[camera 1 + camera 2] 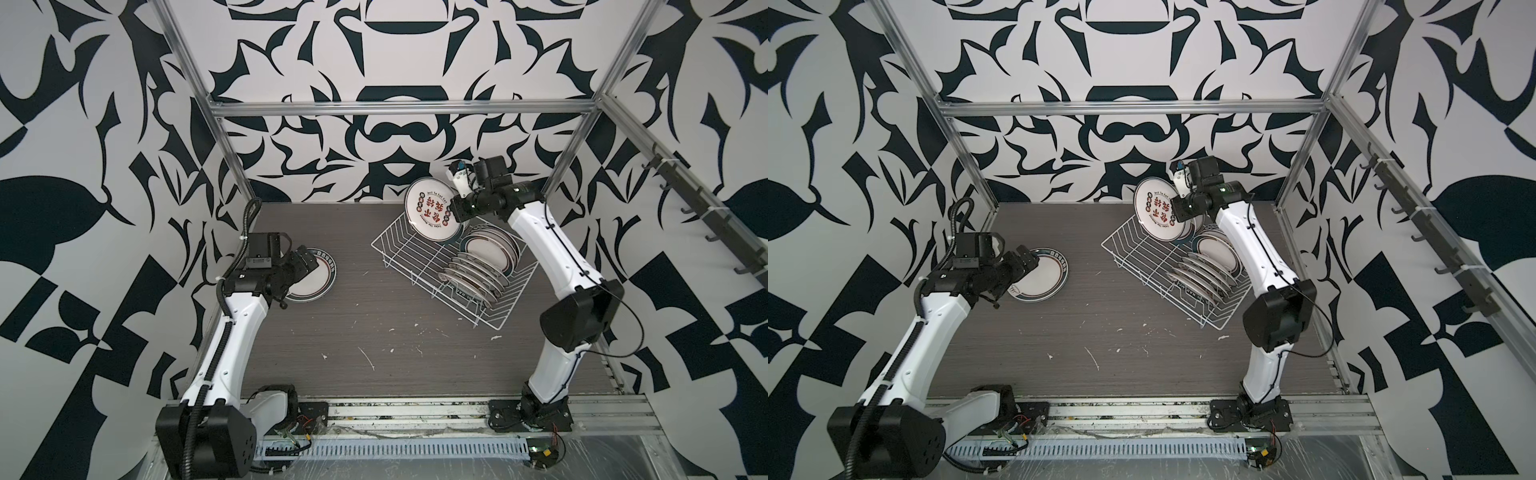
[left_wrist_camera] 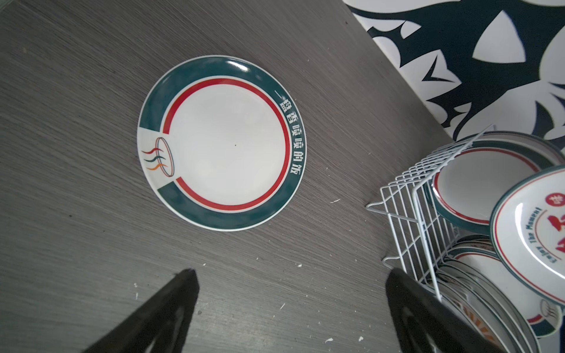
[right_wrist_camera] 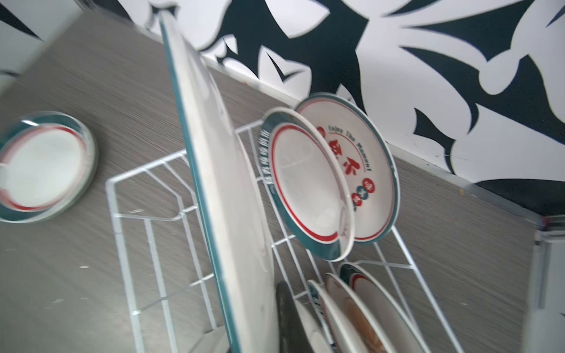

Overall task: Unload the plates from the dish rack
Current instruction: Pick up the plate from the dish rack.

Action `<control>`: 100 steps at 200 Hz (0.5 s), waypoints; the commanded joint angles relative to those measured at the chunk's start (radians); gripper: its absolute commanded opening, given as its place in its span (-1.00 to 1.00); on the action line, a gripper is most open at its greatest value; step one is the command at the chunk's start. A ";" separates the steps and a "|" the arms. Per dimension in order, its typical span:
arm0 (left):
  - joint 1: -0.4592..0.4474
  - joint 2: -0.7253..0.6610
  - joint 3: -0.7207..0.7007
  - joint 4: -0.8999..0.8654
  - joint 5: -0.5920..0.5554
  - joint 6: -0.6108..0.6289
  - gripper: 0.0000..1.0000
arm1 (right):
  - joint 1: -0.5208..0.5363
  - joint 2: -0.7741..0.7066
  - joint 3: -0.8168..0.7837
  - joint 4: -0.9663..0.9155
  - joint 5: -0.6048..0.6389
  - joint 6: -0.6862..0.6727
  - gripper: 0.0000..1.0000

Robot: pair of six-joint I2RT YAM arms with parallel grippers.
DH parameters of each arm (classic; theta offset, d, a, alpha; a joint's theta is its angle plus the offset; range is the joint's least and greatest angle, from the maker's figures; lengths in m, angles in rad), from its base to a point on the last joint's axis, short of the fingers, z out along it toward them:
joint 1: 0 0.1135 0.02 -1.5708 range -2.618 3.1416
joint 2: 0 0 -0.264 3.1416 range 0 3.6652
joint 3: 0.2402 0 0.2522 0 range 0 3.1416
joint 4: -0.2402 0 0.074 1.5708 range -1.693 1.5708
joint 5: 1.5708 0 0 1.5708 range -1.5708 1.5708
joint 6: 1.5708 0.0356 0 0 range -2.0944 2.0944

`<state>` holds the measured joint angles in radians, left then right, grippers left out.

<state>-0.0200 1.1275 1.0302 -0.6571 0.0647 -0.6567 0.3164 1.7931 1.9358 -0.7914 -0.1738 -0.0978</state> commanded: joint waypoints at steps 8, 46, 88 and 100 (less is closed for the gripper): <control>-0.001 0.006 0.020 -0.059 0.045 -0.034 0.98 | 0.021 -0.141 -0.146 0.229 -0.174 0.146 -1.00; -0.002 -0.024 -0.034 0.032 0.134 -0.001 0.98 | 0.058 -0.219 -0.333 0.396 -0.262 0.378 -1.00; -0.001 -0.071 -0.068 0.056 0.093 0.013 0.98 | 0.186 -0.257 -0.441 0.467 -0.238 0.588 -1.00; -0.001 -0.068 -0.050 0.030 0.105 0.023 0.98 | 0.237 -0.251 -0.448 0.465 -0.201 0.655 -1.00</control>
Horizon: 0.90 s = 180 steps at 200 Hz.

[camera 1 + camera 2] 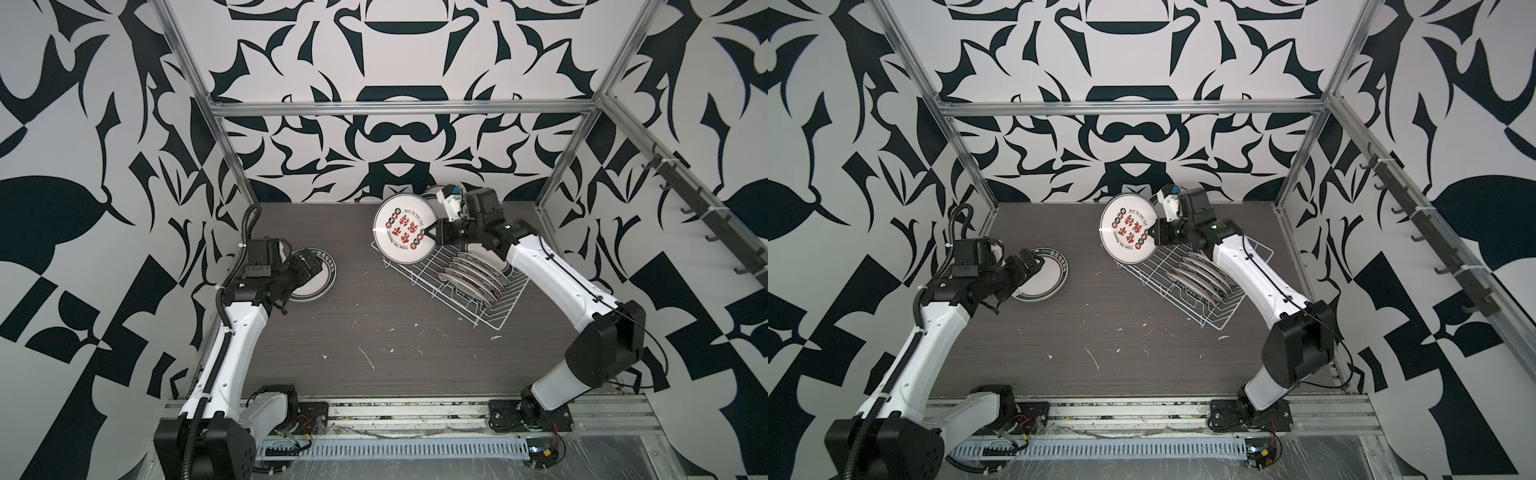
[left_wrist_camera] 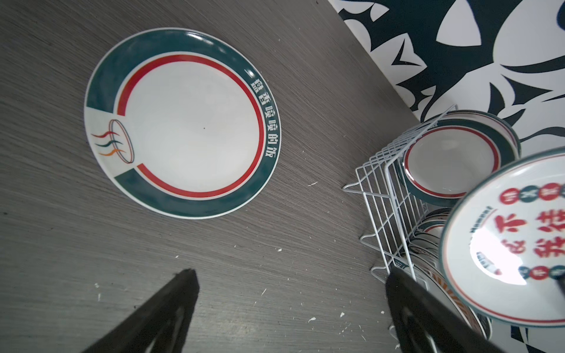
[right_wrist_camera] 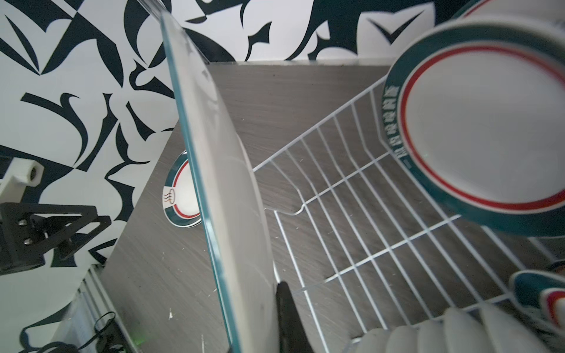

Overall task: Unload the plates from the dish rack
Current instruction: Pick up the plate from the dish rack, then place the plate among the plates.

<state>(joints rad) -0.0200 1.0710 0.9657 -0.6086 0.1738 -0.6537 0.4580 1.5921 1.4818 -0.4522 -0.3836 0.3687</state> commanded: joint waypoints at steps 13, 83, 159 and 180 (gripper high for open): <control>-0.001 -0.018 0.002 0.011 0.028 0.011 0.99 | 0.129 -0.037 -0.020 0.174 0.001 0.279 -1.00; -0.001 0.030 -0.051 0.165 0.216 -0.056 0.99 | 0.236 0.078 -0.070 0.348 -0.024 0.549 -1.00; -0.001 0.075 -0.089 0.243 0.260 -0.090 0.92 | 0.273 0.158 -0.147 0.633 -0.138 0.800 -1.00; -0.002 0.086 -0.096 0.259 0.274 -0.096 0.79 | 0.282 0.171 -0.148 0.656 -0.147 0.820 -1.00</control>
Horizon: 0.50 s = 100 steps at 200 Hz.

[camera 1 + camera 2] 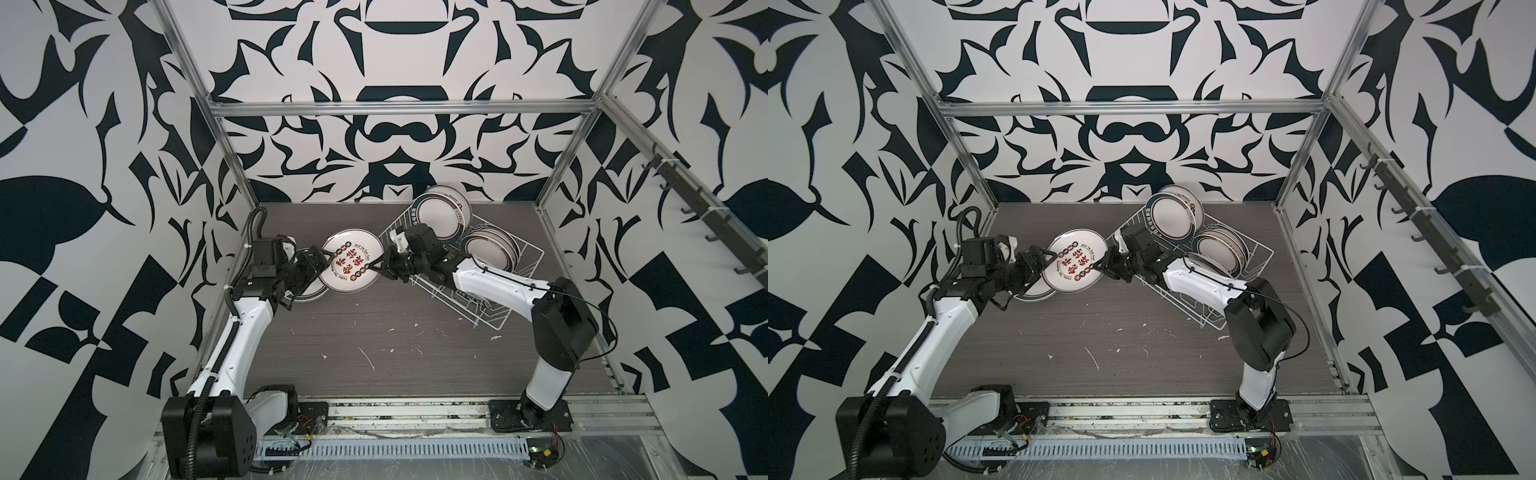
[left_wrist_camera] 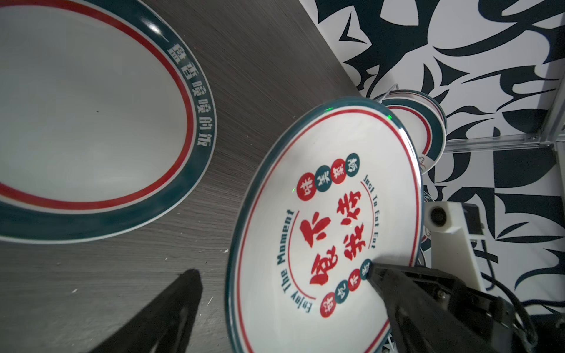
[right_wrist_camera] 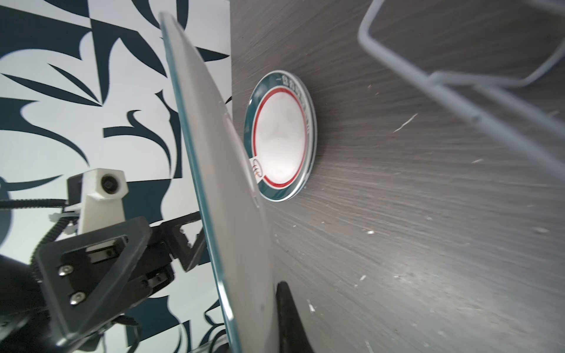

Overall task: Unload the plates from the dish rack
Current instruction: Place the plate among the plates.

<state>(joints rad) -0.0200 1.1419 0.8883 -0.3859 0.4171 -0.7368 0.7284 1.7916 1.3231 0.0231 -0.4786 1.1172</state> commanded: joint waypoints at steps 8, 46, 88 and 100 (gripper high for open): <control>-0.003 0.018 -0.019 0.042 0.037 -0.014 0.67 | 0.014 -0.023 0.011 0.182 -0.055 0.074 -1.00; 0.000 0.028 -0.014 0.039 0.042 -0.018 0.13 | 0.021 -0.006 0.011 0.204 -0.060 0.082 -1.00; -0.001 0.035 -0.008 0.028 0.051 -0.006 -0.44 | 0.028 0.024 0.020 0.227 -0.074 0.086 -1.00; 0.000 0.032 -0.003 0.022 0.057 0.000 -0.61 | 0.032 0.033 0.034 0.221 -0.080 0.082 -1.00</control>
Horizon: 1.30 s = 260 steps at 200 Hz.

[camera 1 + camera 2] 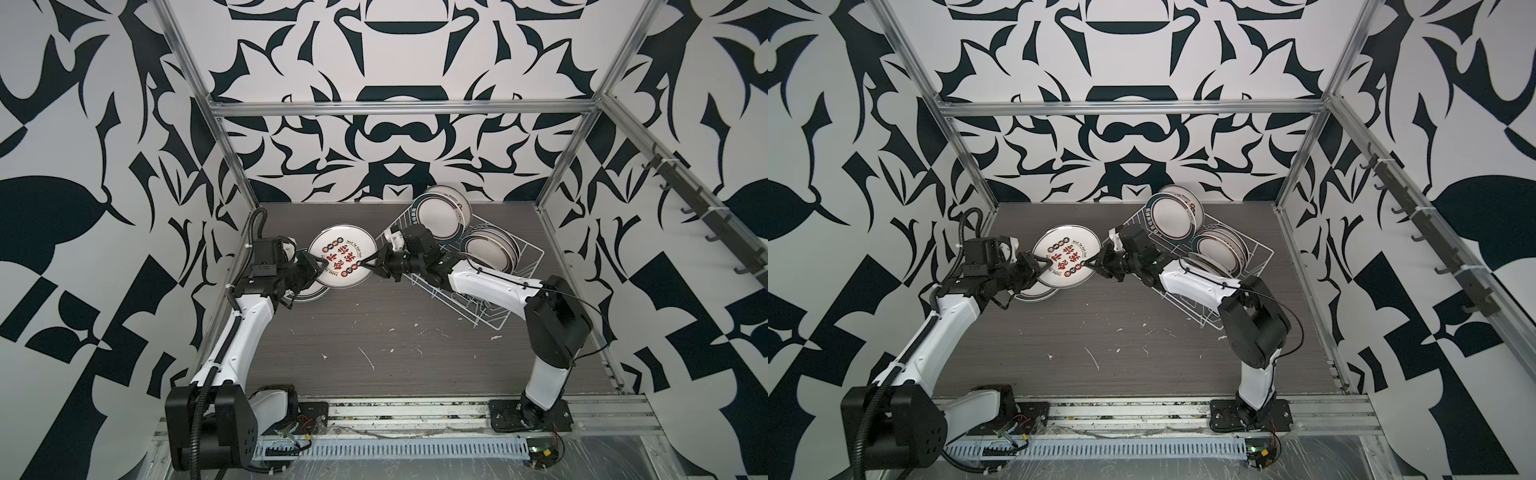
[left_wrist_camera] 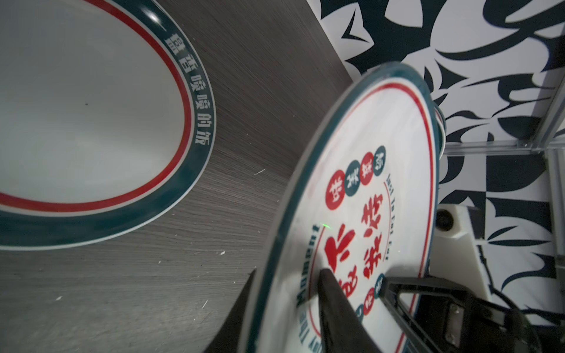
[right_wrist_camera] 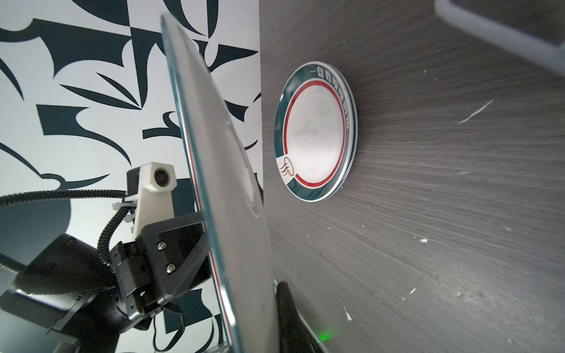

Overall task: Unload the plates from the dish rack
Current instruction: Place the plate among the plates.

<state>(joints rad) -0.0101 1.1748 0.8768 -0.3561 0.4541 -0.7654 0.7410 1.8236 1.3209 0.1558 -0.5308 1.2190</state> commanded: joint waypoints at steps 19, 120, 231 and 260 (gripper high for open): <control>-0.003 0.003 0.020 -0.037 0.016 0.042 -0.74 | 0.023 0.012 0.052 0.084 -0.033 -0.025 -1.00; 0.073 -0.021 0.031 -0.079 0.062 0.062 -1.00 | 0.024 0.035 0.140 -0.070 -0.020 -0.108 -0.13; 0.294 0.000 0.051 -0.187 -0.023 0.143 -1.00 | 0.016 -0.035 0.431 -0.796 0.304 -0.520 0.83; 0.337 0.068 0.045 -0.166 -0.044 0.139 -1.00 | 0.002 -0.076 0.484 -0.913 0.400 -0.591 1.00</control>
<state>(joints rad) 0.3008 1.1988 0.9096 -0.5385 0.4206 -0.6388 0.7544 1.8122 1.7374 -0.5831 -0.2592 0.7456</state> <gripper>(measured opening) 0.110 0.998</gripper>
